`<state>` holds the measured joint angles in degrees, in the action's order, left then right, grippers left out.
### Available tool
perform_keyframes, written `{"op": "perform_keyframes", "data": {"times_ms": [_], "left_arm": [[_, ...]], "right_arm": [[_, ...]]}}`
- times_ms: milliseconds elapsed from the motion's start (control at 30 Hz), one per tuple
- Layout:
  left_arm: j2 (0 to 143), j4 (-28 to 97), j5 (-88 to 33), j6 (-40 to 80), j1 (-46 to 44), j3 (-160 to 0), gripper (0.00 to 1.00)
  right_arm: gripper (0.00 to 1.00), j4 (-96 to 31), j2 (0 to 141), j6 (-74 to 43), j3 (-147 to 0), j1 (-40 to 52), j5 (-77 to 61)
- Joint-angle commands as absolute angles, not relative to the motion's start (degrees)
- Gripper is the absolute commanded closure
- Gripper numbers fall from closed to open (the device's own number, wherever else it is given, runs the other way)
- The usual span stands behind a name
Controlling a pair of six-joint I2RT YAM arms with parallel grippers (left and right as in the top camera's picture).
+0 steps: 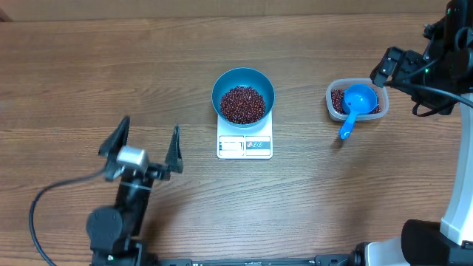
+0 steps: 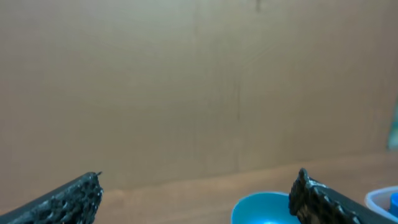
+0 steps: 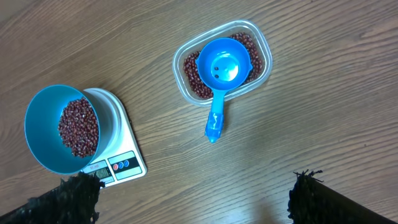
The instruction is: Scoop item into bowl and weigh 150g on scale
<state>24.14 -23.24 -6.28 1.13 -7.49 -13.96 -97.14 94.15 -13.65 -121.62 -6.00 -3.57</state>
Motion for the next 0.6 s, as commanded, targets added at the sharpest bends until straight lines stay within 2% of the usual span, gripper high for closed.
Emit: {"op": "perform_keyframes", "data": {"times_ms": [0,267,567], "left_arm": [[19.2,-25.8,-7.6,2.0,-5.2,-8.7,0.00],[10.6,-25.5,-11.8,3.5,0.3,-0.3,0.01],[5.0,-13.6,-11.7,3.0,1.4,-0.3,0.00]], "right_arm": [[0.00,-97.0,94.0,-13.4,-122.6,-6.0,-3.0],[0.00,-97.0,94.0,-13.4,-122.6,-6.0,-3.0],[0.00,-97.0,94.0,-13.4,-122.6,-6.0,-3.0]]}}
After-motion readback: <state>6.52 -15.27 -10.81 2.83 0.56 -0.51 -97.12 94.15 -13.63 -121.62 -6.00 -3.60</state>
